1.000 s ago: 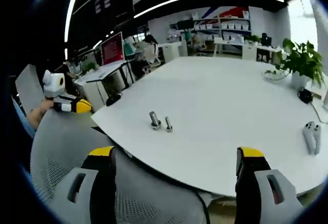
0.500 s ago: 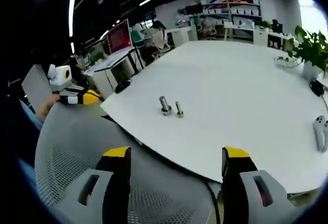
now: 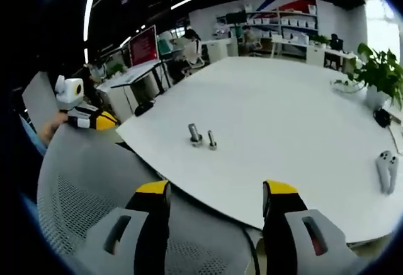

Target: Place the washer onto the threaded stud by aligning its center hole with the stud, sliding it down to the base, and recovering from edge contact or off-axis alignment until the washer reaches the visible bottom stop.

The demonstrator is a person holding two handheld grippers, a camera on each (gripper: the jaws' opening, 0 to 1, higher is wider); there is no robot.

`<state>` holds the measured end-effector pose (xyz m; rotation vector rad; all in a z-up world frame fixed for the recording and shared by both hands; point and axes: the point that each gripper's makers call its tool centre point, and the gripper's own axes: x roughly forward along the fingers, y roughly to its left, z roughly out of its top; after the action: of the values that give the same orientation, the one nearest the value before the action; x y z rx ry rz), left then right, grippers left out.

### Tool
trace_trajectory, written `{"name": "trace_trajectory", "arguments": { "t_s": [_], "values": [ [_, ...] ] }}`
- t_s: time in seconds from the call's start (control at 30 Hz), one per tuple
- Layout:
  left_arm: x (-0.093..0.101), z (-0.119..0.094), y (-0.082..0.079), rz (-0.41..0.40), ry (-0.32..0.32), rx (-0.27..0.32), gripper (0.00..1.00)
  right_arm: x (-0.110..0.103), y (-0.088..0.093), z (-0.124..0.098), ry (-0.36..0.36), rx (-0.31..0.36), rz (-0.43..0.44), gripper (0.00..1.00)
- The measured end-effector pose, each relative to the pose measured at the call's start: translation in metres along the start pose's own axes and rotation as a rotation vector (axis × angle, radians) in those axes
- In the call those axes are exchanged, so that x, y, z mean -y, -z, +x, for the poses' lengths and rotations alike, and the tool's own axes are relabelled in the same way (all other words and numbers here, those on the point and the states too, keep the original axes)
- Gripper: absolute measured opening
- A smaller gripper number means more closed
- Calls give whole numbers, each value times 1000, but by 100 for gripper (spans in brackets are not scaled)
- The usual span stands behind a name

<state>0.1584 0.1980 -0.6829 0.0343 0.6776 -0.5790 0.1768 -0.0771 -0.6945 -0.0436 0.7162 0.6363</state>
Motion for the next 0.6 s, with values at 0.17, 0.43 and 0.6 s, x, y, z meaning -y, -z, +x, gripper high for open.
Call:
{"name": "trace_trajectory", "arguments": {
  "t_s": [0.17,0.43,0.6],
  "values": [
    [0,1,0,5,2,-2,2,-1,-3,-1,4,24,15,59],
    [-1,1,-2,9,-1,10,2,-5,0,-2,-5,0,22,54],
    [-1,1,0,3,-2,-2,2,-9,2,-1,-14,-22,34,50]
  ]
}}
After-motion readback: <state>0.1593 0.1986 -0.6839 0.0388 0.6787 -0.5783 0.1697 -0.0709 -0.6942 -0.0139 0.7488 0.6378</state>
